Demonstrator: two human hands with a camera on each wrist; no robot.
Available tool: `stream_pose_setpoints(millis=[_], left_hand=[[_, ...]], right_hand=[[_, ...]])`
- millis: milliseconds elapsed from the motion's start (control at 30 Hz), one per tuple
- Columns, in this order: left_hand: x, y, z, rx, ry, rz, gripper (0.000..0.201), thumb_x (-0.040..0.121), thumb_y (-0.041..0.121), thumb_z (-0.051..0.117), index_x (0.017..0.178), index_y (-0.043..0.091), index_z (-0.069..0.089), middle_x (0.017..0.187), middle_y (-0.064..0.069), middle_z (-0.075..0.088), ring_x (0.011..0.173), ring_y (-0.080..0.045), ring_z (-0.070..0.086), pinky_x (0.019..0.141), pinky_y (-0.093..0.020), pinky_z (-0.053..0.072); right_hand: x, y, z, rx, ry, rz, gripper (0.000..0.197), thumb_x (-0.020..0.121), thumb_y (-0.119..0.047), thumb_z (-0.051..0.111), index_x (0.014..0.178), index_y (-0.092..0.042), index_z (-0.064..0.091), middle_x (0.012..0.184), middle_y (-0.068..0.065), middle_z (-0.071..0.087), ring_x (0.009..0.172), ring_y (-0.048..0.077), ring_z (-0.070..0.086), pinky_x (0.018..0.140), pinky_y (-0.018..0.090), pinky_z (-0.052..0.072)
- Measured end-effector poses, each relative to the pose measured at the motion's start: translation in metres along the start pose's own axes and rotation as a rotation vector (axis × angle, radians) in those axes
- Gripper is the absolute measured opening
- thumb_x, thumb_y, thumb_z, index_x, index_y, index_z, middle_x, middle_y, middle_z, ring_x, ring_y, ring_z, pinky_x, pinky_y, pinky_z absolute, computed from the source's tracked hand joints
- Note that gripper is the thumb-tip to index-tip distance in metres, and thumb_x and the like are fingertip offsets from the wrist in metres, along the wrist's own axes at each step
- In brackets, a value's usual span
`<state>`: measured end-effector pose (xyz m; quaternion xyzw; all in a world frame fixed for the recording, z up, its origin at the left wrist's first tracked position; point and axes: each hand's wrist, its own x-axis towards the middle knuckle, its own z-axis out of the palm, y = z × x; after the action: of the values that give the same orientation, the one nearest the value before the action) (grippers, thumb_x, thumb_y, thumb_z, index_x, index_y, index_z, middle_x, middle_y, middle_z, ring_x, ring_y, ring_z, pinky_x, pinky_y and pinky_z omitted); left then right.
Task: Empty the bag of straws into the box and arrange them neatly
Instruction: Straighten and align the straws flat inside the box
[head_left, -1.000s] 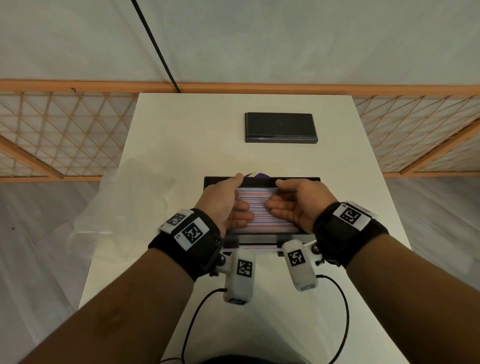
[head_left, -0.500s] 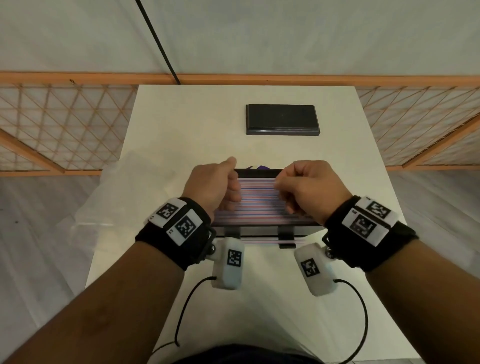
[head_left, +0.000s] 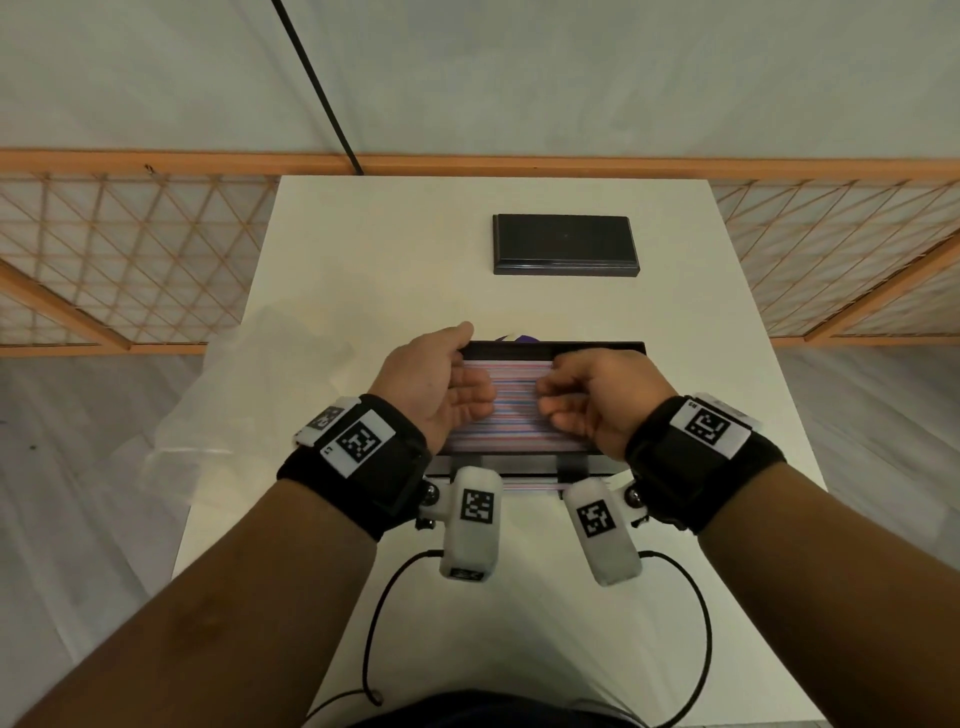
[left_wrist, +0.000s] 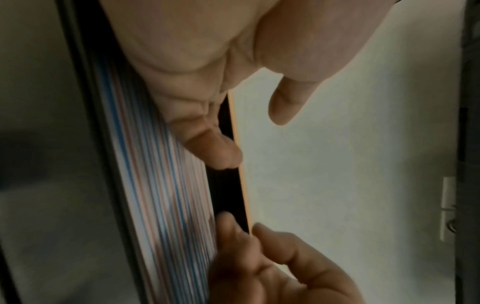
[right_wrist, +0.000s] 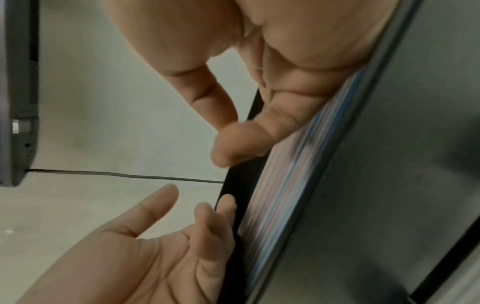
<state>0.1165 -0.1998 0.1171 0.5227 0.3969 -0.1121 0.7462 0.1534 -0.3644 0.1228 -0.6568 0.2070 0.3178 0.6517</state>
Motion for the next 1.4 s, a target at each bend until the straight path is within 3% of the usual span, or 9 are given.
stream_pose_setpoints(millis=[100, 200, 333, 467, 967, 1033, 1133, 1300, 1400], left_hand=[[-0.002, 0.004, -0.015, 0.147, 0.185, 0.321, 0.022, 0.096, 0.035, 0.063, 0.087, 0.015, 0.065, 0.069, -0.003, 0.067, 0.056, -0.018, 0.06, 0.056, -0.032, 0.05], [-0.004, -0.002, -0.029, 0.502, 0.402, 0.735, 0.017, 0.097, 0.037, 0.058, 0.088, 0.025, 0.065, 0.092, 0.008, 0.067, 0.092, -0.017, 0.062, 0.087, -0.031, 0.045], [-0.001, -0.028, -0.028, 0.696, 0.221, 0.746, 0.065, 0.099, 0.049, 0.031, 0.143, 0.01, 0.059, 0.148, -0.007, 0.057, 0.14, -0.021, 0.047, 0.118, -0.029, 0.029], [0.001, -0.048, -0.026, 0.697, 0.17, 0.711, 0.073, 0.099, 0.051, 0.021, 0.156, 0.01, 0.042, 0.163, -0.008, 0.041, 0.152, -0.02, 0.034, 0.126, -0.03, 0.02], [0.011, -0.039, -0.043, 0.184, 0.245, 0.644, 0.079, 0.094, 0.067, 0.023, 0.14, 0.017, 0.063, 0.143, 0.0, 0.063, 0.133, -0.01, 0.057, 0.121, -0.04, 0.039], [0.01, -0.032, -0.05, 0.084, 0.262, 0.607, 0.074, 0.094, 0.061, 0.023, 0.135, 0.017, 0.066, 0.138, -0.002, 0.067, 0.127, -0.008, 0.062, 0.116, -0.036, 0.043], [0.009, -0.024, -0.058, -0.007, 0.27, 0.565, 0.065, 0.102, 0.061, 0.021, 0.12, 0.023, 0.07, 0.128, 0.003, 0.072, 0.123, -0.009, 0.065, 0.11, -0.033, 0.045], [0.008, -0.025, -0.053, -0.014, 0.24, 0.529, 0.061, 0.111, 0.052, 0.017, 0.124, 0.02, 0.068, 0.131, 0.001, 0.07, 0.125, -0.01, 0.063, 0.112, -0.036, 0.044], [0.008, -0.033, -0.048, 0.032, 0.226, 0.537, 0.069, 0.1, 0.062, 0.02, 0.127, 0.02, 0.068, 0.133, 0.002, 0.069, 0.126, -0.011, 0.062, 0.115, -0.038, 0.043]], right_hand=[[-0.018, -0.004, -0.005, -0.178, -0.062, -0.206, 0.003, 0.086, 0.0, 0.06, 0.086, -0.001, 0.063, 0.063, 0.013, 0.062, 0.042, 0.023, 0.054, 0.039, 0.024, 0.04], [-0.037, 0.007, -0.009, -0.71, -0.161, -0.499, 0.008, 0.082, -0.011, 0.07, 0.075, -0.013, 0.069, 0.056, -0.002, 0.063, 0.043, 0.013, 0.055, 0.048, 0.024, 0.046], [-0.035, 0.054, -0.003, -1.539, -0.237, -0.663, 0.021, 0.089, -0.037, 0.06, 0.1, -0.022, 0.071, 0.084, -0.007, 0.069, 0.08, 0.016, 0.063, 0.078, 0.028, 0.05], [-0.012, 0.098, 0.001, -1.911, -0.225, -0.549, 0.019, 0.097, -0.024, 0.048, 0.1, -0.014, 0.064, 0.096, 0.006, 0.071, 0.087, 0.031, 0.068, 0.078, 0.037, 0.054], [-0.009, 0.099, 0.007, -1.937, -0.25, -0.56, 0.021, 0.094, -0.01, 0.044, 0.107, -0.008, 0.061, 0.095, 0.008, 0.071, 0.086, 0.034, 0.07, 0.076, 0.039, 0.053], [-0.03, 0.084, 0.005, -1.899, -0.202, -0.647, 0.007, 0.083, -0.015, 0.063, 0.09, -0.012, 0.064, 0.074, 0.005, 0.069, 0.063, 0.031, 0.068, 0.056, 0.034, 0.049], [-0.057, 0.065, -0.009, -1.779, -0.024, -0.822, 0.029, 0.056, -0.012, 0.083, 0.058, -0.018, 0.055, 0.043, -0.001, 0.05, 0.032, 0.025, 0.047, 0.04, 0.022, 0.026], [-0.063, 0.019, -0.004, -1.76, 0.127, -0.854, 0.034, 0.052, -0.01, 0.083, 0.056, -0.019, 0.05, 0.042, -0.001, 0.049, 0.031, 0.026, 0.046, 0.043, 0.023, 0.025], [-0.046, 0.012, 0.009, -1.898, 0.016, -0.825, 0.019, 0.077, -0.016, 0.067, 0.077, -0.023, 0.049, 0.069, 0.001, 0.064, 0.058, 0.028, 0.062, 0.052, 0.029, 0.034]])
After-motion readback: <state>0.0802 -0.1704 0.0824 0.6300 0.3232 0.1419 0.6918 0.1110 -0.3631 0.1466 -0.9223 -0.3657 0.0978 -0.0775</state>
